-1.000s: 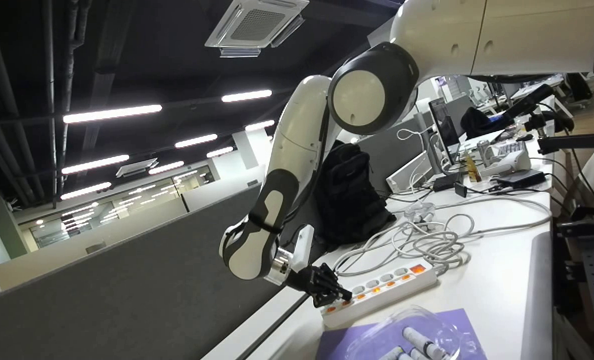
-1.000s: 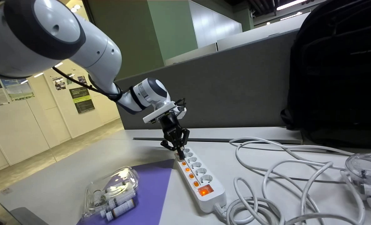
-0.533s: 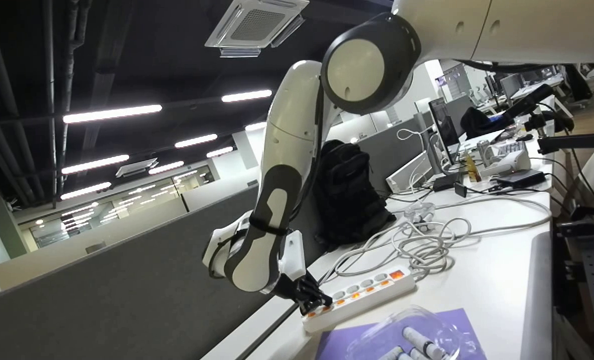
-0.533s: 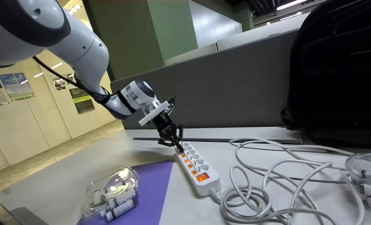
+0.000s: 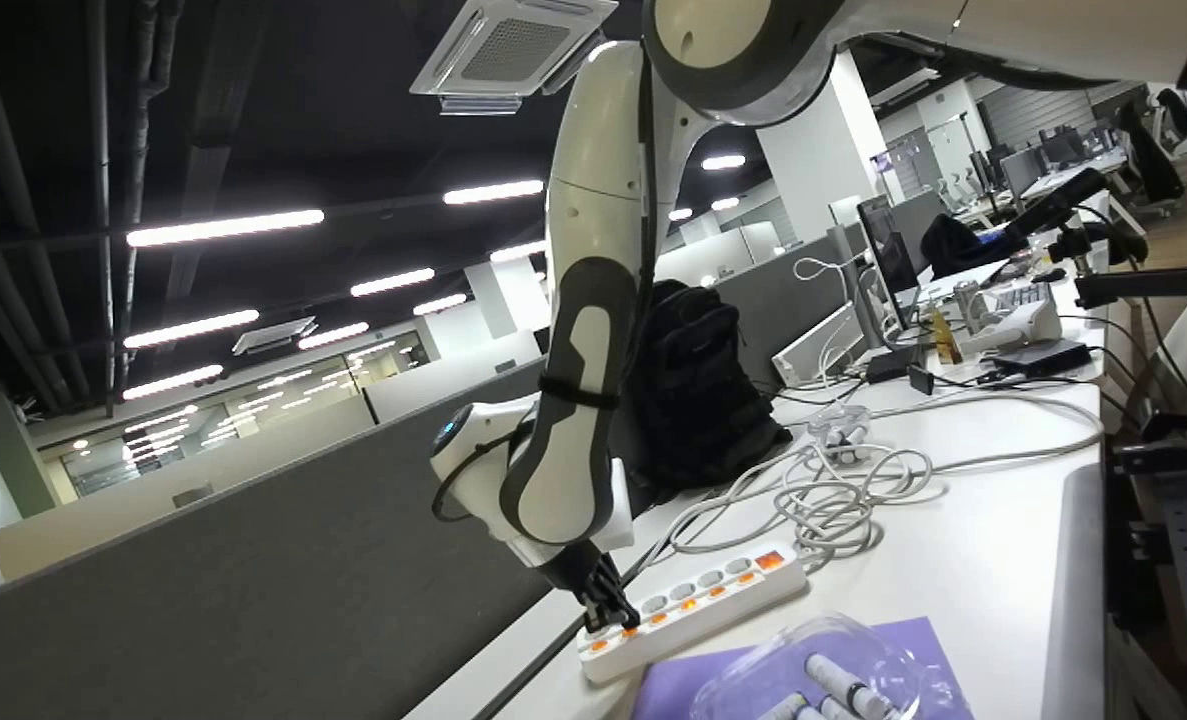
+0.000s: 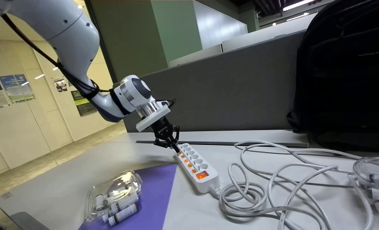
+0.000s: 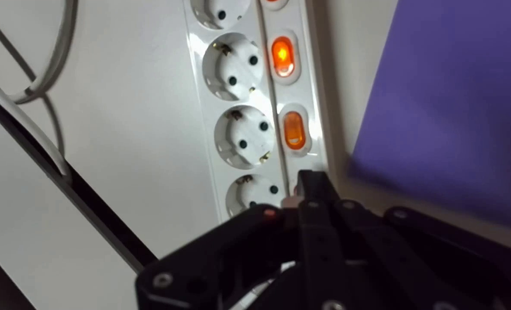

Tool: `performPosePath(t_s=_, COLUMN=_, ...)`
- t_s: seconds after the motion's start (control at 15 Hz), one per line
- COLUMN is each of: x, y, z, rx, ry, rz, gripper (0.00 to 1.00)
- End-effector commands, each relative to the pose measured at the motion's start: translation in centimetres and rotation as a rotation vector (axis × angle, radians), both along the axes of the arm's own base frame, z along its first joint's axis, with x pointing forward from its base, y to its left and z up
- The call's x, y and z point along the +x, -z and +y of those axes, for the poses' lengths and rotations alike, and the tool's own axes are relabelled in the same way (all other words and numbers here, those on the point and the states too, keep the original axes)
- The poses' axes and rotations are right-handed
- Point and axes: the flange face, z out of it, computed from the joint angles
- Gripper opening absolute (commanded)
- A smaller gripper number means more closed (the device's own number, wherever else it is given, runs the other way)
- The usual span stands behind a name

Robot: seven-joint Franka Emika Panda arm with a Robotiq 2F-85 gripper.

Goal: Turn off the second and fourth switches from the left on the extension cable

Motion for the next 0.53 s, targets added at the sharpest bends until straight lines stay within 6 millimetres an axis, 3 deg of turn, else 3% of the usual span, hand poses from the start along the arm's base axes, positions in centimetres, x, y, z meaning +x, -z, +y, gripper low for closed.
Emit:
performPosePath(t_s=0.0, x=-3.0, y=-2.7, z=-2.5, rx=0.127, ry=0.069, rz=-0.033, gripper=0.0)
performPosePath(t_s=0.2, x=-4.0, y=-4.0, z=-4.5, rx=0.206, ry=0.143, rz=-0.084, gripper=0.0)
performPosePath(t_s=0.47, x=-4.0, y=-5.4, z=-6.6, rx=0.261, ry=0.219, rz=-0.15, gripper=0.0)
